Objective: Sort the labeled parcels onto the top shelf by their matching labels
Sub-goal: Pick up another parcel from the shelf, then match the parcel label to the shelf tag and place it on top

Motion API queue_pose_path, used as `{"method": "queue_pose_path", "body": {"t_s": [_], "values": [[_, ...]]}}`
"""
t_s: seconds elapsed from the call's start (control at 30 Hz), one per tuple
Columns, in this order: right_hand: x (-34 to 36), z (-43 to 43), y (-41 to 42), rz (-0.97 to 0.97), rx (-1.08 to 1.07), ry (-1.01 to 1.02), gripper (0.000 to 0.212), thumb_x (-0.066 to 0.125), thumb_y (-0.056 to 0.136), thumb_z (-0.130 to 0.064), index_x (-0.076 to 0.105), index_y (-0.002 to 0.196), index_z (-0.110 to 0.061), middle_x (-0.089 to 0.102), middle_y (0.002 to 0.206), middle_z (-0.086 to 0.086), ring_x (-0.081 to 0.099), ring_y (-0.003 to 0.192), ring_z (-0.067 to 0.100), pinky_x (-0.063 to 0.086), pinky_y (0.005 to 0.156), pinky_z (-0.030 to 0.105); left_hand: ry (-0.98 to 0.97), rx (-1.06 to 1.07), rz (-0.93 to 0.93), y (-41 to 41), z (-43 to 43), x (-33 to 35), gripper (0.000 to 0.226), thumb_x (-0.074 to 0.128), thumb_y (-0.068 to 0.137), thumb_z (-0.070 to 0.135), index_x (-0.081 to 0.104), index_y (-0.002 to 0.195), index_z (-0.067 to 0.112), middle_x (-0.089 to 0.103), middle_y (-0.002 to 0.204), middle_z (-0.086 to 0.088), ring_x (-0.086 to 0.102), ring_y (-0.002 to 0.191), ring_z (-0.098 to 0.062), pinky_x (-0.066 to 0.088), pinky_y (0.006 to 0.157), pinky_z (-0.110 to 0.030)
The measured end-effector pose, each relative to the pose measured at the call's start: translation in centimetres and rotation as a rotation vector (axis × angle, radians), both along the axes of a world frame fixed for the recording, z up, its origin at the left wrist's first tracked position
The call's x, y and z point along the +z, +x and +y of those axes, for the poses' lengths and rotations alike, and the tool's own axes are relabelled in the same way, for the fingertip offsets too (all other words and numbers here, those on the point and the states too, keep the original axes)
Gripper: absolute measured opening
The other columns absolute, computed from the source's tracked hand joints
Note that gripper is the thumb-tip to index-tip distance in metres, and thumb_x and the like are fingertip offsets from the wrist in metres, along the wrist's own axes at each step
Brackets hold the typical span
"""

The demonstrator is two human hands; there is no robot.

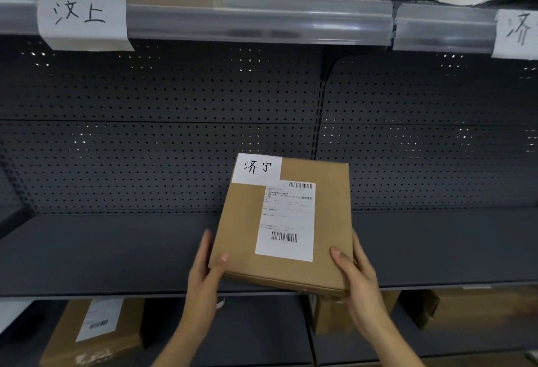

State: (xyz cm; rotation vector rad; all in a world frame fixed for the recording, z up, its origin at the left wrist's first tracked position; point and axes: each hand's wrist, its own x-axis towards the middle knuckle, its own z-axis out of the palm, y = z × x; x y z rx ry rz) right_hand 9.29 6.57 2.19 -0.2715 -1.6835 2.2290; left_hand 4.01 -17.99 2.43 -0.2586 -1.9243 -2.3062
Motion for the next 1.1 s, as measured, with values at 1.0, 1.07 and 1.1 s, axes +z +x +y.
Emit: {"method": "queue_pose_path", "body": {"t_s": [1.0,1.07,1.1], "values": [[1.4,9.9,19.7,0.134,-0.874,0.231,0.057,0.062,0.092,-0.015,0.045,0.144,-0.028,0.066,0.128,-0.019,0.066,0.109,-0.003,0.053,0.083,0.011,0.068,-0.543,0.235,8.2,18.6,2.8,0.055,0.05,0.096,0.0,0.042,0.145,0.024,0.067,0.122,0.022,0.06,0.109,0.011,0.045,0.082,-0.002],[1.7,11.3,20.5,0.164,-0.881,0.217,0.055,0.064,0.091,-0.015,0.045,0.14,-0.033,0.064,0.127,-0.021,0.066,0.107,-0.004,0.053,0.08,0.01,0.062,-0.534,0.28,9.1,20.1,3.0,0.055,0.052,0.094,0.002,0.044,0.141,0.029,0.065,0.121,0.032,0.06,0.112,0.008,0.044,0.084,-0.003],[1.9,12.0,20.9,0.181,-0.884,0.215,0.056,0.068,0.09,-0.016,0.046,0.139,-0.033,0.065,0.125,-0.023,0.066,0.107,-0.004,0.053,0.08,0.01,0.059,-0.525,0.301,9.5,20.8,3.2,0.055,0.057,0.094,0.006,0.044,0.14,0.032,0.064,0.122,0.033,0.06,0.113,0.007,0.044,0.085,-0.003]]}}
